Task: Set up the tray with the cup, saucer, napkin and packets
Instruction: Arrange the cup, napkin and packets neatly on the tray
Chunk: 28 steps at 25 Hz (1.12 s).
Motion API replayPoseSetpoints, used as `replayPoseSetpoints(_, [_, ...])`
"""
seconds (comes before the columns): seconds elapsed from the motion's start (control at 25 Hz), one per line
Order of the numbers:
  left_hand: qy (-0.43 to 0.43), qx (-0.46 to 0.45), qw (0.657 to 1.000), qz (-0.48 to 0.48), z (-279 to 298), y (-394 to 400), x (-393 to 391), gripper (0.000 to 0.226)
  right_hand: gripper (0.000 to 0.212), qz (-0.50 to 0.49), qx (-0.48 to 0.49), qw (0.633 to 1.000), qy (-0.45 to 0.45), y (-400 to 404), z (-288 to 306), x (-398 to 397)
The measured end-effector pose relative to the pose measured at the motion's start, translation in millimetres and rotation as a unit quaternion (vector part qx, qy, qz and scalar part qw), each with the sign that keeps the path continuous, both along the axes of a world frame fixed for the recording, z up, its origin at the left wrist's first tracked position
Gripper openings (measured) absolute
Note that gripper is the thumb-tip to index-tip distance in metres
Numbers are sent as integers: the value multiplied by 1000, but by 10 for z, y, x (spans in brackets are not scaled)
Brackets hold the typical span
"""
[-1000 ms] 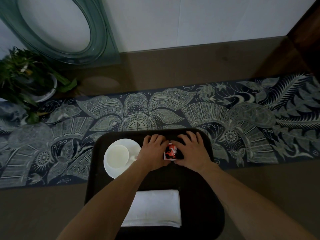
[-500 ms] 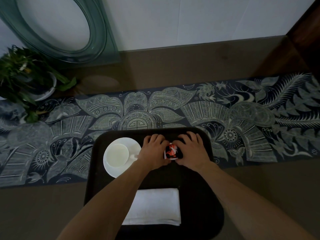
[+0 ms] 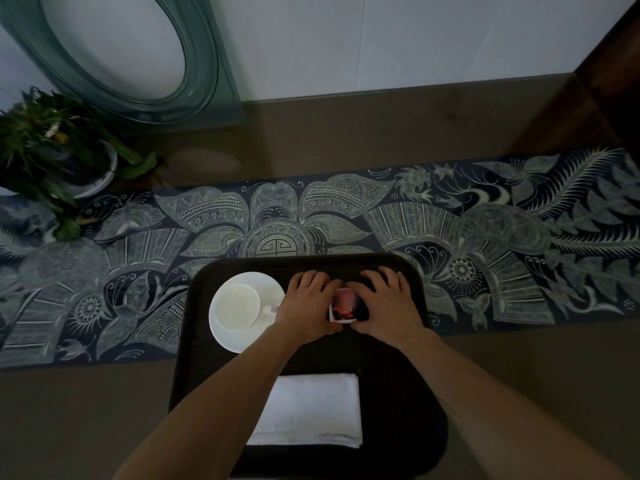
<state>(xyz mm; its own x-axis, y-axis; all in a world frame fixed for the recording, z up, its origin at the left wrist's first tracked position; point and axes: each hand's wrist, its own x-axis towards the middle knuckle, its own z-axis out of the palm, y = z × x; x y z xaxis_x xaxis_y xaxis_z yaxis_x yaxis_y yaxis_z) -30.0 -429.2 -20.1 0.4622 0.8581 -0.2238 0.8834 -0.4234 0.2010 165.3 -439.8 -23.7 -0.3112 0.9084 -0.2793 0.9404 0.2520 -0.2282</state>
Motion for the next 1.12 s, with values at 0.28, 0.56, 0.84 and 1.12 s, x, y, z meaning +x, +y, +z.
replayPoseSetpoints(0.28, [-11, -4, 1000, 14, -9, -22, 12, 78, 77, -15, -5, 1000, 11, -18, -6, 21])
replayPoseSetpoints(0.56, [-13, -8, 1000, 13, -9, -10, 36, 77, 79, -23, -33, 999, 23, 0, 40, 25])
replayPoseSetpoints(0.84, [-14, -18, 999, 44, -6, -39, 59, 77, 79, -24, -39, 999, 22, 4, 66, 9])
replayPoseSetpoints(1.12, [-15, -31, 997, 65, 14, -63, 88, 78, 78, -25, -53, 998, 10, -4, 143, -26])
